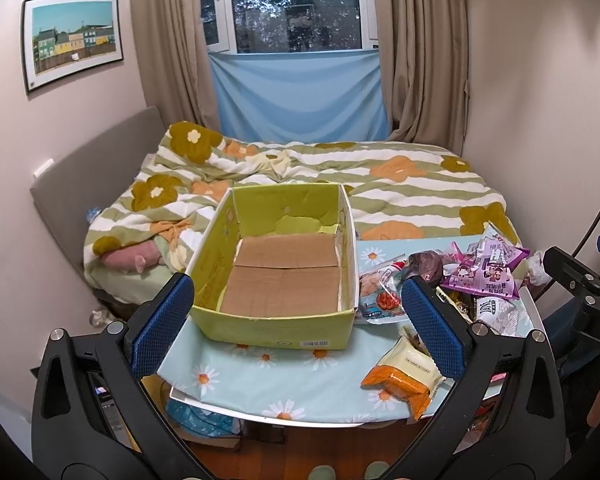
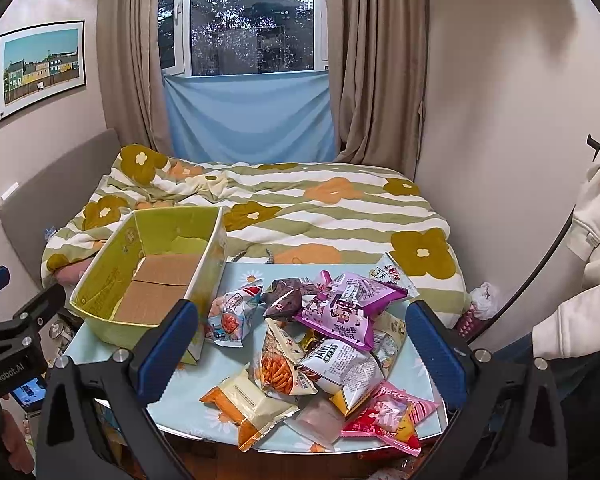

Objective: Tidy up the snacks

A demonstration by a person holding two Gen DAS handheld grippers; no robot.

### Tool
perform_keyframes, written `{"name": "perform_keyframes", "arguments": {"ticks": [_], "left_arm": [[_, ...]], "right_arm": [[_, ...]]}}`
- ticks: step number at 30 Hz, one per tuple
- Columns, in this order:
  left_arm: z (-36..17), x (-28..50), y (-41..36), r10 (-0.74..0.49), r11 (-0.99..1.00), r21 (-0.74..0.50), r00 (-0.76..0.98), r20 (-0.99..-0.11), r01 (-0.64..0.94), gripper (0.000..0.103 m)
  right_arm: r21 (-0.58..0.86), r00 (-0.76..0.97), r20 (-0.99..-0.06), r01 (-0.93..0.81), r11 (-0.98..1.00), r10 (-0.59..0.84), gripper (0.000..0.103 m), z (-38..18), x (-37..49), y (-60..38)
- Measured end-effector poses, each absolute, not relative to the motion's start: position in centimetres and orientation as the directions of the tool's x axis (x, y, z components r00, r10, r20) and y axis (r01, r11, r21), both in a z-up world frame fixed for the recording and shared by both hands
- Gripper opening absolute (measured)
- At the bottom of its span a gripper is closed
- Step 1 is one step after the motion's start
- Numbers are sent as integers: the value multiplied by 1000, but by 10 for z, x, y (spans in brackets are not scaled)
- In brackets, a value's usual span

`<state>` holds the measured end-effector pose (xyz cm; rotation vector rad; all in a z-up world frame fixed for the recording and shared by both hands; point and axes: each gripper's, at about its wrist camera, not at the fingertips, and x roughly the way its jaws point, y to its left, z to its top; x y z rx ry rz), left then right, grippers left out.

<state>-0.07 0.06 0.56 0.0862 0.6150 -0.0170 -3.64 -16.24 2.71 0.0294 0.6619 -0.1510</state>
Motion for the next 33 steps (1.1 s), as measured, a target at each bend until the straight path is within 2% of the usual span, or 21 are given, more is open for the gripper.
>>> {"name": "perform_keyframes", "arguments": {"ticks": [33], "left_arm": [[5, -3, 7, 11, 997, 73, 816, -578, 38, 103]], "right_arm": [[-22, 781, -612, 138, 990, -123, 103, 25, -34, -157]]}}
